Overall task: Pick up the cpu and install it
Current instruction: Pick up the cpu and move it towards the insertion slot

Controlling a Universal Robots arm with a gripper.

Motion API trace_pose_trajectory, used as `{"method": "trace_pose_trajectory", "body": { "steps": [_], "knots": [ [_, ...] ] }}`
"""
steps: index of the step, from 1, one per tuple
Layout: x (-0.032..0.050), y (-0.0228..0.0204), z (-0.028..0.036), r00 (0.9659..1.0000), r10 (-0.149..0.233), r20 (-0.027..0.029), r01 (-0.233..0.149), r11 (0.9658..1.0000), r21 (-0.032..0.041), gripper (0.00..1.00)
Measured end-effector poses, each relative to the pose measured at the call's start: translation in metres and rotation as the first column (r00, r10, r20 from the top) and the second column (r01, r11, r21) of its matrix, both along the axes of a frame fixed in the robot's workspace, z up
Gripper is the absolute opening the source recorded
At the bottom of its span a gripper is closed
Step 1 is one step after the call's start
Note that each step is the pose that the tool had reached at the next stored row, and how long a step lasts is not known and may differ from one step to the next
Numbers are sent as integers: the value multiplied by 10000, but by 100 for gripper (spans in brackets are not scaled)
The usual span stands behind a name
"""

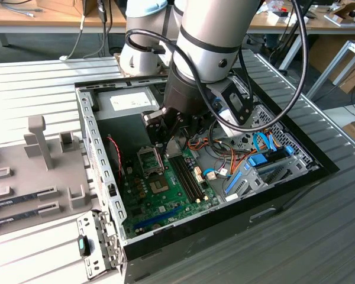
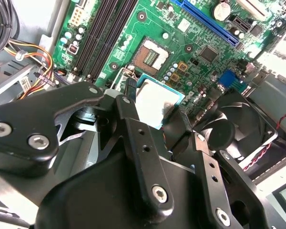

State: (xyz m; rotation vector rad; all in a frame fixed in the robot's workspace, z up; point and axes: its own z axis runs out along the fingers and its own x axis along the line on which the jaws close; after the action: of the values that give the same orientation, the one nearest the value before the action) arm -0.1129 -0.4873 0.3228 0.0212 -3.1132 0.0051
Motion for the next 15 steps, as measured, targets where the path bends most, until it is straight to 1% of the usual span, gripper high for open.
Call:
{"method": "trace_pose_trajectory", "body": {
  "steps": [15],
  "knots": [
    [0, -27, -85, 10000, 0, 0, 0, 10000, 1, 47]
  ]
}}
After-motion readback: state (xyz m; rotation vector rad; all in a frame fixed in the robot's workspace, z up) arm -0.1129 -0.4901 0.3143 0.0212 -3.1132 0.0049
